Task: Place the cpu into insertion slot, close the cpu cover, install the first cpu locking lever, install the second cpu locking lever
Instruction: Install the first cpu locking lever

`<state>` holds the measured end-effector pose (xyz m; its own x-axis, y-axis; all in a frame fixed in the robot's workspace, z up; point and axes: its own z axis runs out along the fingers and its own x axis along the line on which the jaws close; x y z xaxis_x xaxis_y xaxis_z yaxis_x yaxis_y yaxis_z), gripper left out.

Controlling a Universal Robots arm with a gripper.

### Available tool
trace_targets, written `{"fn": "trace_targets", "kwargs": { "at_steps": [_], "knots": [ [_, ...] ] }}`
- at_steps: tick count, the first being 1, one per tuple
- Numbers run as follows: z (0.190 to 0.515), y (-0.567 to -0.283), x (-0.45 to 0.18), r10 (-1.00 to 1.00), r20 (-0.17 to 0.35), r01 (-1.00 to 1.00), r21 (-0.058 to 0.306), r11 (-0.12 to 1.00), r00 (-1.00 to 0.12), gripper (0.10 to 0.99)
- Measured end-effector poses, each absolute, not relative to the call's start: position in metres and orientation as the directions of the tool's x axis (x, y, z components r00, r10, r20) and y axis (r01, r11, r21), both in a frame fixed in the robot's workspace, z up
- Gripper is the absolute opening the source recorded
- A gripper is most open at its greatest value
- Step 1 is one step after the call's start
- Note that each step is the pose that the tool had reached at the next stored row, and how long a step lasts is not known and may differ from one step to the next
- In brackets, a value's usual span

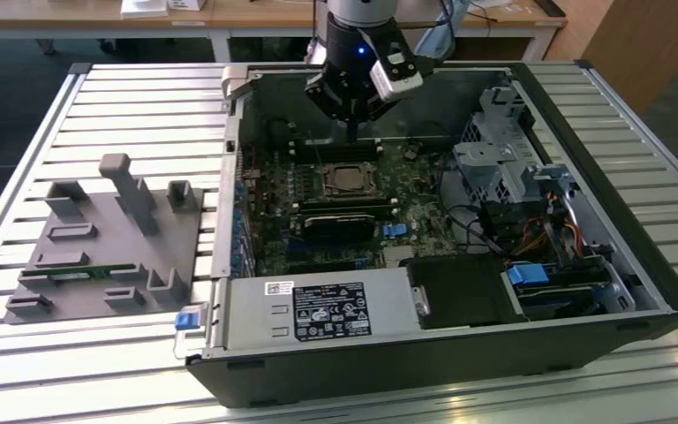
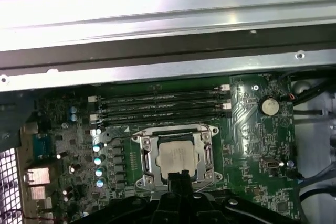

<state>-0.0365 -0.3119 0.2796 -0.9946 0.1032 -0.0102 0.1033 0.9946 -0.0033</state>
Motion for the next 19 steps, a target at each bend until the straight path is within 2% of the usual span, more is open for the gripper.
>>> {"fn": "trace_targets", "kwargs": {
  "at_steps": [19],
  "knots": [
    [0.278, -0.312, -0.066, 0.095, -0.017, 0.095, 0.006, 0.996, -0.995, 0.106]
  ]
}}
